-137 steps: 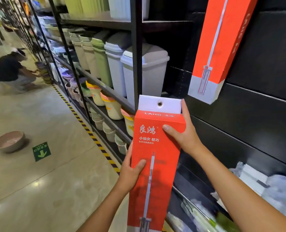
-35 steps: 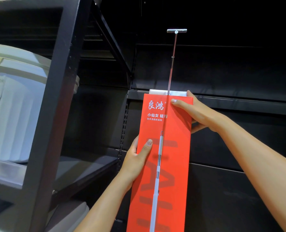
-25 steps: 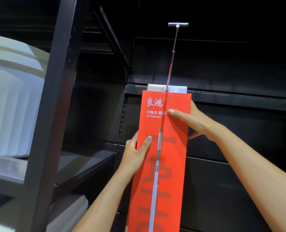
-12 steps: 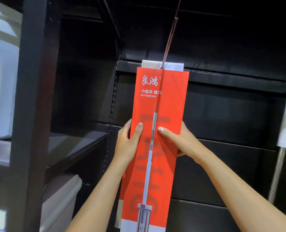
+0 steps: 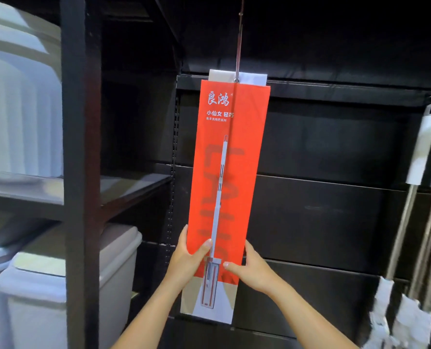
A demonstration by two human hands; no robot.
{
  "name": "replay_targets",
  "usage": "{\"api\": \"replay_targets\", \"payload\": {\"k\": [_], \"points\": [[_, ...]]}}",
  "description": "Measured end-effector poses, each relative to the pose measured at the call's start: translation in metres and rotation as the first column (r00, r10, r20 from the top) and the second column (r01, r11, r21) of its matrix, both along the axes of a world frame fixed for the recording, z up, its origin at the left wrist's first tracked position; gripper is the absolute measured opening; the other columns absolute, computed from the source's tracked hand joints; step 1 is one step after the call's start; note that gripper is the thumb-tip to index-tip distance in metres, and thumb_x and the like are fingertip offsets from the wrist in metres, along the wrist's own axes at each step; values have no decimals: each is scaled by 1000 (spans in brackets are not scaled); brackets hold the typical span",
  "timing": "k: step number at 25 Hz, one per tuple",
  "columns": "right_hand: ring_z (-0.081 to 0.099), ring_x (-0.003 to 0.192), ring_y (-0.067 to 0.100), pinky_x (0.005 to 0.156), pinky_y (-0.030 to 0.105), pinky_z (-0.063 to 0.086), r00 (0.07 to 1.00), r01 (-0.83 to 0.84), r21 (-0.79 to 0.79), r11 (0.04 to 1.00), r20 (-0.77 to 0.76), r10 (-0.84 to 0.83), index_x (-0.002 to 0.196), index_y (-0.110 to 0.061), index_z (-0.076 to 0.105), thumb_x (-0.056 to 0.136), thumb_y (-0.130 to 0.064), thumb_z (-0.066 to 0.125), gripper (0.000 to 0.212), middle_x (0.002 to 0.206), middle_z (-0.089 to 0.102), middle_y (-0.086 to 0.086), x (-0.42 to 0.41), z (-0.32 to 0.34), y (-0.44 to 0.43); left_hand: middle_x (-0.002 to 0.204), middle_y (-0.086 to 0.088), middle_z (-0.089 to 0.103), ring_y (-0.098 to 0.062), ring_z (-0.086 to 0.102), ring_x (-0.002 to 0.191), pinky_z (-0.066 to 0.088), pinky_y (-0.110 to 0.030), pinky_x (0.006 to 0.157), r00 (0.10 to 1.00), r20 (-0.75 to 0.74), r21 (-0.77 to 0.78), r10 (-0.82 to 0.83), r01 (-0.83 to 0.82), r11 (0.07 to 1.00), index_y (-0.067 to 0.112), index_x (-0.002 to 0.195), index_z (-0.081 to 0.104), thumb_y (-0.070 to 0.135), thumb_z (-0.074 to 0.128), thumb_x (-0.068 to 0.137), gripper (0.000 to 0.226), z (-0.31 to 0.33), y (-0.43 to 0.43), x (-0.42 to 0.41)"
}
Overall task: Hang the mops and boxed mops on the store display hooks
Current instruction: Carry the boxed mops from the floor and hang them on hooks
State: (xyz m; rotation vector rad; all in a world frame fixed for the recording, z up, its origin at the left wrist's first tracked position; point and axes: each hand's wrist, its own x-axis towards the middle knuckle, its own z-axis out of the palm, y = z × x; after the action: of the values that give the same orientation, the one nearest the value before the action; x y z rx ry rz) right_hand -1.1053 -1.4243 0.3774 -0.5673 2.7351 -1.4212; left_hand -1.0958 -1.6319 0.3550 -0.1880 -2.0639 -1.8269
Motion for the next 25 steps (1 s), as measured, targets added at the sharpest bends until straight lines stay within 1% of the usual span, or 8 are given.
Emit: {"api": "replay_targets", "payload": {"k": [3,6,11,14,16,19,22,25], "points": [[45,146,17,119,39,40,990,69,73,995,117,-77,160,-26,26,91,-44,73,86,150,45,-13,20,-45,17,150,18,51,-8,53,135,48,-50,114,980,162,-132,119,-98,986,42,156,27,68,75,80,94,-60,3,23],[43,149,24,121,42,39,961,129,159,979,222,-162,166,-23,8,84,-59,69,109,171,23,6,45,-104,46,166,4,35,-22,38,150,39,-51,120,911,301,-278,280,-197,940,33,164,15,65,73,83,104,-131,16,60],[35,154,26,123,40,35,902,164,229,959,358,-240,164,-18,18,86,-58,70,102,172,22,6,124,-203,130,170,2,29,-24,36,152,37,-51,119,857,408,-582,316,-23,813,25,165,17,69,61,89,98,-231,72,142],[42,149,24,120,33,36,848,229,217,949,434,-303,160,-15,29,82,-58,72,99,168,31,2,179,-253,193,170,4,28,-19,27,156,33,-46,122,884,405,-671,232,115,733,23,165,21,67,58,93,92,-261,123,175],[52,139,22,109,25,41,823,290,235,928,434,-368,151,-12,42,89,-44,73,77,149,50,-4,227,-258,240,169,2,30,-18,27,157,32,-42,122,912,385,-728,143,205,654,23,164,24,67,57,94,89,-271,173,192],[56,129,17,96,20,42,758,394,248,885,457,-465,143,-17,50,94,-29,73,56,127,55,-6,294,-273,322,167,3,36,-20,34,154,36,-41,119,932,358,-783,-56,332,525,25,162,31,67,57,94,84,-276,260,215],[52,135,19,108,29,44,690,487,291,823,449,-567,146,-14,48,87,-48,78,75,138,55,-1,353,-290,410,161,-2,45,-26,44,147,42,-43,116,915,309,-830,-260,393,395,26,158,37,74,49,89,85,-275,355,236],[54,135,28,109,45,49,579,620,320,717,430,-693,148,-19,45,71,-73,69,97,148,52,6,424,-316,509,167,-10,34,-32,33,154,31,-47,123,856,290,-871,-428,422,251,20,162,32,81,34,86,97,-273,465,269]]}}
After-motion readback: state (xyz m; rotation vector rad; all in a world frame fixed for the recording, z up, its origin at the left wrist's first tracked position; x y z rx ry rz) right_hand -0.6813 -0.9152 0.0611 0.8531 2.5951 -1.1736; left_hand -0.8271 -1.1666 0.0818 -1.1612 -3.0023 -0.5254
